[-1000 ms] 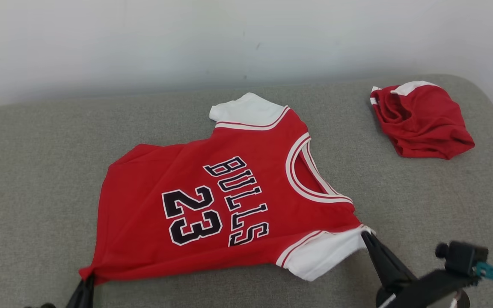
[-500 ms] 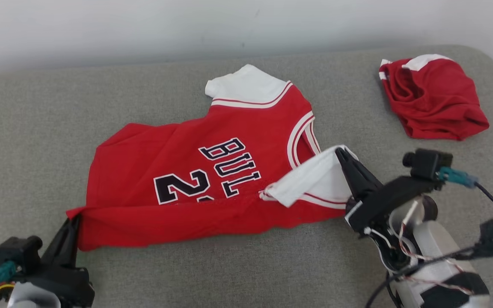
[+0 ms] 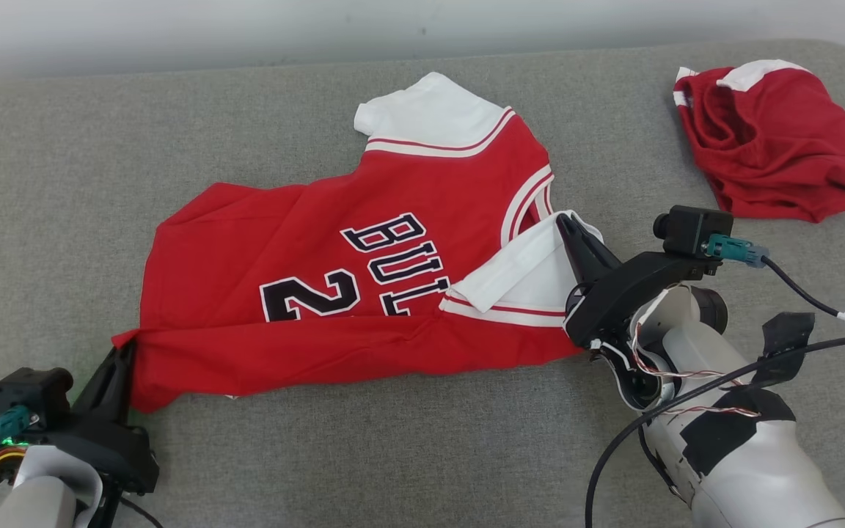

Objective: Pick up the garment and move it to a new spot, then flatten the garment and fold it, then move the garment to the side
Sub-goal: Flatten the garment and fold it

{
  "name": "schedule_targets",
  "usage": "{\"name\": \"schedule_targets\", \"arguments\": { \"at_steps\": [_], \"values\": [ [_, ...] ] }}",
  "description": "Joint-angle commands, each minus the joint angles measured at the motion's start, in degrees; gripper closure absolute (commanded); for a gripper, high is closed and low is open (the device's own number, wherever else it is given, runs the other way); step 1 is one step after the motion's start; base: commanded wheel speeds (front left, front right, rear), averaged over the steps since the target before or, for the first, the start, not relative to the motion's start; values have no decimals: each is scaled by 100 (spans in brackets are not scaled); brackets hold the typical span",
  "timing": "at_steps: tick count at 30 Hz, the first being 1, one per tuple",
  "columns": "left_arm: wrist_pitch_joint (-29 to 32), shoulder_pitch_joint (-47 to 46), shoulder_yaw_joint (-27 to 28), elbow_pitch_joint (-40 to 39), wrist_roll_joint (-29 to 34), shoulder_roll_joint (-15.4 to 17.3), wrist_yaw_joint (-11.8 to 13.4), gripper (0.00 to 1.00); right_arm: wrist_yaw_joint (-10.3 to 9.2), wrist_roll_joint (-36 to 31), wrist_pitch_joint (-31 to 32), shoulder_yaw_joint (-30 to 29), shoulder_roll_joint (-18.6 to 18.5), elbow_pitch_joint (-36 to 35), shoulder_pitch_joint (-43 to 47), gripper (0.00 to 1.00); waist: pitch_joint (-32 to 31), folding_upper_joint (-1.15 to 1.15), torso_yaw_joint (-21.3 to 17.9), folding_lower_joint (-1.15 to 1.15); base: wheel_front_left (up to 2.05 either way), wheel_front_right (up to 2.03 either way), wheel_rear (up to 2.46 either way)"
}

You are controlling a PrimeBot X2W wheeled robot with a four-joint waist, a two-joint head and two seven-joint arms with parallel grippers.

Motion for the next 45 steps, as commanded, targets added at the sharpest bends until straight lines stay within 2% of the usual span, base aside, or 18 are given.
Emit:
{"name": "schedule_targets", "arguments": {
  "at_steps": [1, 2, 3, 4, 6, 10, 13, 18, 24, 31, 37, 45],
  "values": [
    [-50, -48, -20, 80, 7, 4, -23, 100, -1, 60, -75, 72, 23, 72, -65, 100, 13, -1, 10, -1, 0, 0, 0],
    [-64, -79, -42, 151, 26, 2, -22, 96, -1, 100, -131, 134, 27, 146, -109, 100, 18, -1, 13, -1, 0, 0, 0],
    [-93, -112, -59, 198, 54, 2, -24, 61, -1, 124, -184, 196, 19, 211, -150, 100, 19, -1, 13, -1, 0, 0, 0],
    [-107, -139, -55, 234, 62, -10, -5, 0, -1, 151, -262, 245, 5, 265, -179, 62, 16, -1, 14, -1, 0, 0, 0],
    [-140, -156, -37, 290, 82, -40, 17, 0, -1, 213, -409, 341, -9, 376, -212, 0, -2, -1, 17, -1, 0, 0, 0],
    [-189, -20, 2, 285, 110, -131, 65, 0, -1, 356, -686, 493, -92, 513, -154, 0, -104, -1, 42, -1, 0, 0, 0],
    [-184, 184, 144, -70, 169, -210, 139, 0, -1, 452, -893, 609, -194, 500, -23, 0, -202, -1, 70, -1, 0, 0, 0],
    [-184, 764, 406, -811, 305, -426, 250, 0, -1, 379, -1147, 778, -455, 292, 263, 0, -390, -1, 133, -1, 0, 0, 0],
    [-183, 1372, 608, -1245, 387, -646, 226, 0, -1, 187, -1258, 677, -760, -110, 724, 0, -533, -1, 189, -1, 0, 0, 0],
    [-184, 1548, 789, -1208, 455, -694, 146, 0, -1, -64, -1266, 528, -989, -485, 1277, 0, -536, -1, 177, -1, 0, 0, 0],
    [-184, 1489, 933, -1139, 544, -748, 94, 0, -1, -280, -1025, 318, -1074, -872, 1792, 0, -456, -1, 102, -1, 0, 0, 0],
    [-184, 1323, 1079, -968, 632, -792, 17, 0, -1, -502, -668, -32, -895, -1170, 2122, 0, -296, -1, 14, -1, 0, 0, 0]
  ]
}}
